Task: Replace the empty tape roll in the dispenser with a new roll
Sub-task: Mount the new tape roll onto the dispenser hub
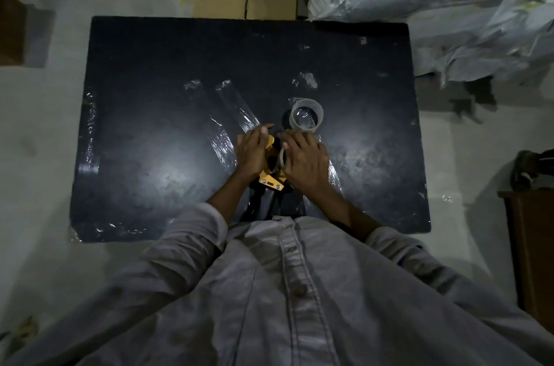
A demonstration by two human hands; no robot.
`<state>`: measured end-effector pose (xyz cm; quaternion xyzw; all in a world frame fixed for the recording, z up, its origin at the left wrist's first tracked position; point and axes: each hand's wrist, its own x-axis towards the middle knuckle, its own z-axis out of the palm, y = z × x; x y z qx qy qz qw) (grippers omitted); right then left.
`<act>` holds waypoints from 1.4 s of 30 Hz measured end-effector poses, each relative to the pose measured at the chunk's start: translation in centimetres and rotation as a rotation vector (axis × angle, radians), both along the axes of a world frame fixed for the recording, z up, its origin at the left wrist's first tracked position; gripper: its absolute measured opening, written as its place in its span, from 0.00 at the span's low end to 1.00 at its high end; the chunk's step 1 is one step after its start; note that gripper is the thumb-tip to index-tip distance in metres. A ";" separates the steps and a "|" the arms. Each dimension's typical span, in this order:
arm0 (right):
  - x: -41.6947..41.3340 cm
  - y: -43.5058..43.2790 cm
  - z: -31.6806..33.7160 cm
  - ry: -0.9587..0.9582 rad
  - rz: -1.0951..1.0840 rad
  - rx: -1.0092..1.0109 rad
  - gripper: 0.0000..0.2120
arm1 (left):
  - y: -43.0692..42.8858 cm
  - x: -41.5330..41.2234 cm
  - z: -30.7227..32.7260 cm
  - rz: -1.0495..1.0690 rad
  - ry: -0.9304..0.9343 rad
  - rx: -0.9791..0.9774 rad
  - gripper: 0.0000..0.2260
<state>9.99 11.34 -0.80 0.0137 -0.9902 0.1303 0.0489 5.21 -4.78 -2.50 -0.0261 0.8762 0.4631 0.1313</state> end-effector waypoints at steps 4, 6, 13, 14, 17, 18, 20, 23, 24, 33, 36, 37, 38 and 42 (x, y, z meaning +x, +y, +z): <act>0.2 -0.2 0.0 0.014 -0.020 0.033 0.19 | -0.2 -0.5 -1.7 -0.041 -0.040 -0.042 0.26; -0.1 0.0 0.0 0.000 -0.024 -0.005 0.19 | -0.5 -0.7 -2.7 -0.039 -0.064 -0.052 0.29; -2.3 3.1 0.5 -0.042 -0.046 -0.442 0.23 | 0.4 -1.4 -2.0 0.061 0.030 -0.277 0.39; -2.7 3.4 0.1 -0.023 -0.086 -0.433 0.23 | 1.1 -1.6 -1.1 0.071 0.050 -0.291 0.39; -4.2 4.4 -1.2 -0.035 -0.199 -0.452 0.23 | 3.5 -2.0 2.2 0.028 0.042 -0.369 0.32; -4.6 4.5 -1.5 -0.042 -0.236 -0.478 0.23 | 4.1 -2.2 3.1 0.002 0.040 -0.394 0.32; -5.1 4.4 -1.9 -0.054 -0.311 -0.550 0.24 | 4.7 -2.7 3.8 -0.067 0.028 -0.465 0.34; -4.9 3.8 -2.3 -0.122 -0.388 -0.623 0.25 | 4.5 -3.7 2.9 -0.201 -0.015 -0.574 0.38; -4.9 3.5 -2.4 -0.148 -0.408 -0.630 0.25 | 4.2 -4.0 2.7 -0.230 -0.019 -0.605 0.39; -5.4 2.7 -2.0 -0.297 -0.486 -0.677 0.26 | 3.9 -4.4 2.2 -0.307 0.182 -0.794 0.29; -5.7 2.8 -2.3 -0.304 -0.458 -0.619 0.26 | 4.0 -4.7 2.1 -0.331 0.209 -0.793 0.28; -5.7 2.7 -2.4 -0.295 -0.454 -0.582 0.26 | 4.0 -4.8 2.0 -0.335 0.206 -0.793 0.28; -5.7 2.6 -2.5 -0.283 -0.457 -0.549 0.25 | 4.0 -4.8 1.9 -0.341 0.207 -0.798 0.27; -5.7 2.0 -2.7 -0.240 -0.498 -0.468 0.24 | 4.1 -5.0 2.4 -0.408 0.215 -0.855 0.30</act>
